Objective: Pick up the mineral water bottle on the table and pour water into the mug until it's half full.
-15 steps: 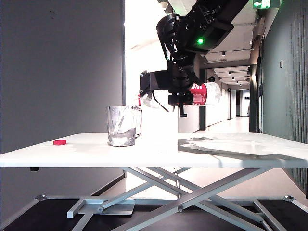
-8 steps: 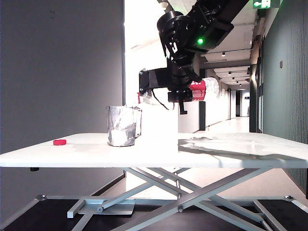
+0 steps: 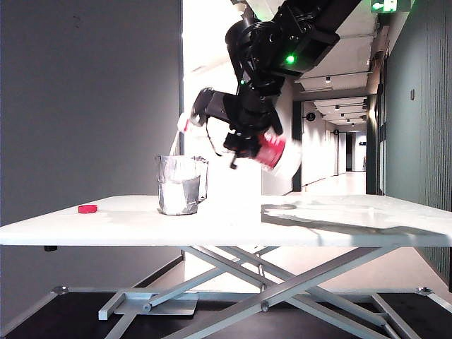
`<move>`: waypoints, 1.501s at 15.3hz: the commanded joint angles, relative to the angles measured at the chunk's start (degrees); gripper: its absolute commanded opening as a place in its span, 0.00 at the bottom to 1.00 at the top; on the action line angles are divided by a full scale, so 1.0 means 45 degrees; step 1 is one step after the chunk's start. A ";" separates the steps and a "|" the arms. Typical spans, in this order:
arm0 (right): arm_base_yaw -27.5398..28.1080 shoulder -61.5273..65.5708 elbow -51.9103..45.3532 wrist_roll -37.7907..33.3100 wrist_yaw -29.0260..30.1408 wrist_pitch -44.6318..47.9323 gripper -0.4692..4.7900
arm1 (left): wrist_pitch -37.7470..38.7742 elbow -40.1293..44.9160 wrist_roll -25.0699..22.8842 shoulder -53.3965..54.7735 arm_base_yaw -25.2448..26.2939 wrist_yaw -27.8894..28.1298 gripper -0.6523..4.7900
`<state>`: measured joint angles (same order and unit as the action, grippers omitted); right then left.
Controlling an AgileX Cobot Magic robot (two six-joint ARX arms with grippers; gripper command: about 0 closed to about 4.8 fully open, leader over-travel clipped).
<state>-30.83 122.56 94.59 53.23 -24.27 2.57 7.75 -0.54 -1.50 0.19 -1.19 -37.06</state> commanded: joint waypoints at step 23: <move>0.4153 0.0510 -0.4770 -1.1735 1.0812 1.0142 0.92 | 0.0058 -0.0010 -0.0330 0.0010 -0.0010 -0.0272 0.11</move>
<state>-12.12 125.08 73.06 0.64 24.08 47.64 7.75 -0.54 -2.98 0.19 -1.19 -37.45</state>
